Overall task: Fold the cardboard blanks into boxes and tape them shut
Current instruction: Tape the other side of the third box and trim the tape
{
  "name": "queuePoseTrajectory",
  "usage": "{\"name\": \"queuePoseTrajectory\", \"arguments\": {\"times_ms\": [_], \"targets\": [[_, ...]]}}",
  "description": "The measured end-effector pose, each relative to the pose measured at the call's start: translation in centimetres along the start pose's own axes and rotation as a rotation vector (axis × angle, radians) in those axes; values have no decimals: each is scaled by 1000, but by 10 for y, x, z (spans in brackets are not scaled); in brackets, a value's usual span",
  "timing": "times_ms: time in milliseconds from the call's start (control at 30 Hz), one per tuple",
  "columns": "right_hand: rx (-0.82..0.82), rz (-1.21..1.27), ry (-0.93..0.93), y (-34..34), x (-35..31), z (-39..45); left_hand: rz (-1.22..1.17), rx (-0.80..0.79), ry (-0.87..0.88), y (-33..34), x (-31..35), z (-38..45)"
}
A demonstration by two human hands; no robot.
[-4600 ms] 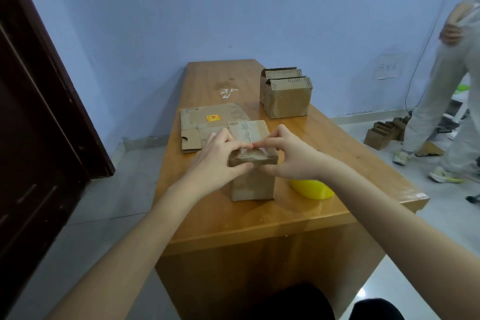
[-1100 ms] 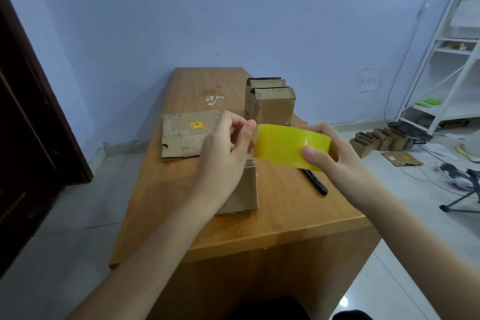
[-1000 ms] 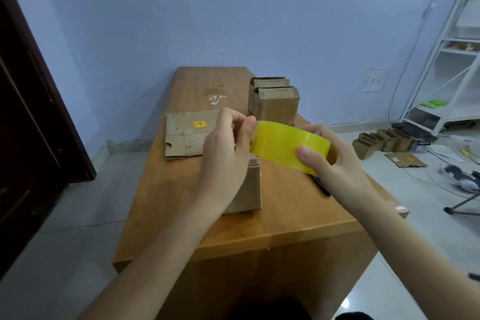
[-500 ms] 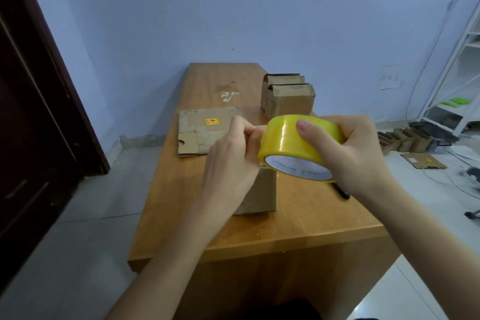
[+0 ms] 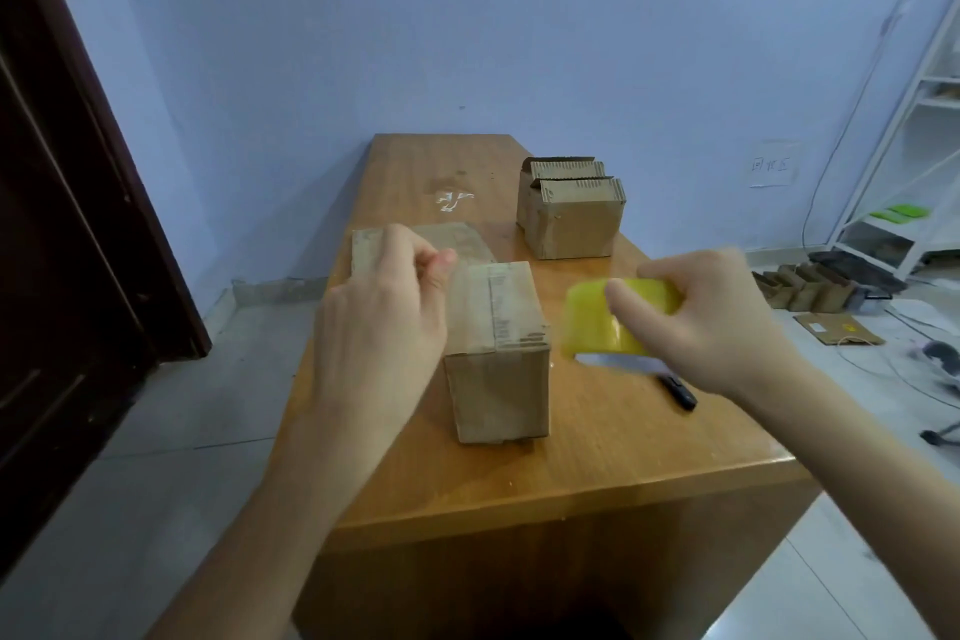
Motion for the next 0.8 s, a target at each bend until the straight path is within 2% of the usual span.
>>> {"name": "queuePoseTrajectory", "arguments": {"times_ms": [67, 167, 300, 367, 500, 633, 733, 800], "targets": [[6, -30, -1, -8, 2, -2, -80, -70, 19, -9, -2, 6], [-11, -125, 9, -20, -1, 2, -190, -171, -63, -11, -4, 11], [-169, -98, 180, -18, 16, 6, -427, -351, -210, 7, -14, 6], [-214, -2, 234, -15, 23, 4, -476, -370, -246, 16, -16, 3], [-195, 242, 293, -12, 28, 4, -612, -435, -347, 29, -22, -5], [-166, 98, 235, -7, 29, 7, -758, -503, -472, 31, -29, -8], [-186, 44, 212, -3, 28, 9, -648, -469, -383, 32, -31, -10], [-161, 151, 257, -2, 27, 9, -608, -404, -370, 36, -33, -11]]}}
Point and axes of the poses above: each hand's wrist, its own z-axis towards the middle knuckle, its own y-axis out of the palm, x = y × z, the point moved 3 cm from there along z, towards the middle knuckle, and after that the axes turned 11 degrees about z, right-handed, at the moved point
